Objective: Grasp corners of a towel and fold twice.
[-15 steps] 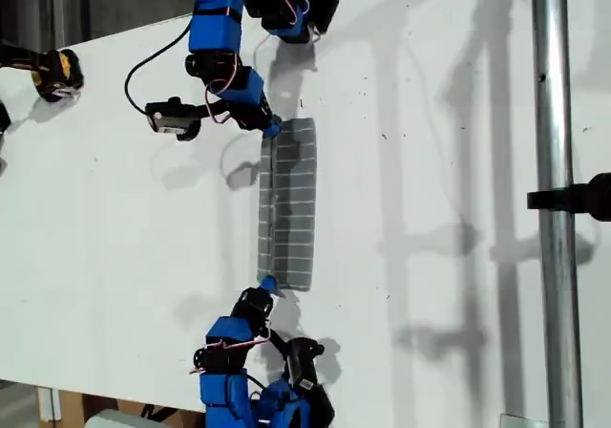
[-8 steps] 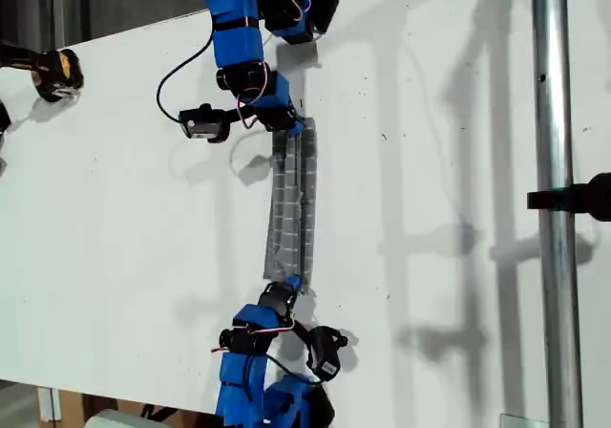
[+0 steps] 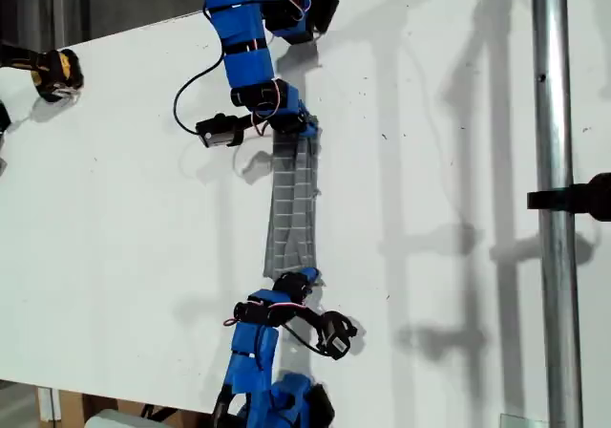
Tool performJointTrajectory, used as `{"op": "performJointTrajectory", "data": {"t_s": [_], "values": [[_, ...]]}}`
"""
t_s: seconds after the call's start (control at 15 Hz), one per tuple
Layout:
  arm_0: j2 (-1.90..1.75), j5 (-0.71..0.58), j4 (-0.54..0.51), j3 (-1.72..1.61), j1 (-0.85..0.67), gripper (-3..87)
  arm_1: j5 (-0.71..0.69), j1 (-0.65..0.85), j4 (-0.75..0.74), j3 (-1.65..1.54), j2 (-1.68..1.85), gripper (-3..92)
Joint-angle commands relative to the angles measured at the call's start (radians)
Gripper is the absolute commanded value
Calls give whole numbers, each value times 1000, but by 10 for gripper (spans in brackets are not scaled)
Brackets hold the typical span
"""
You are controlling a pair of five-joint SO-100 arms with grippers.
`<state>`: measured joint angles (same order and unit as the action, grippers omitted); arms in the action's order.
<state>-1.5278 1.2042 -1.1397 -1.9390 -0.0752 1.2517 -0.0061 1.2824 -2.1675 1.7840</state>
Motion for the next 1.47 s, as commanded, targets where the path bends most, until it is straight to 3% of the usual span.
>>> {"op": "performJointTrajectory", "data": {"t_s": [0.0, 0.13, 0.33, 0.6, 0.8, 1.0, 1.2, 1.4], "values": [[-104, 15, -87, 37, 3, 281, 6, -12, 129, 114, 115, 335], [-255, 49, -195, 5, -5, 305, 14, -6, 273, 176, 264, 302], [-684, 114, -209, -193, 5, 275, 120, 8, 495, 184, 488, 291], [-1440, 181, -8, -683, 106, 221, 419, -110, 543, -100, 982, 283], [-1876, 232, -8, -934, 166, 205, 571, -199, 528, -127, 953, 269], [-1951, 189, 29, -1026, 199, 209, 620, -206, 396, -276, 953, 309], [-1951, 169, 72, -1074, 201, 209, 514, -109, 221, -416, 1000, 393], [-1951, 189, 80, -1097, 209, 203, 387, 37, 72, -488, 950, 411]]}}
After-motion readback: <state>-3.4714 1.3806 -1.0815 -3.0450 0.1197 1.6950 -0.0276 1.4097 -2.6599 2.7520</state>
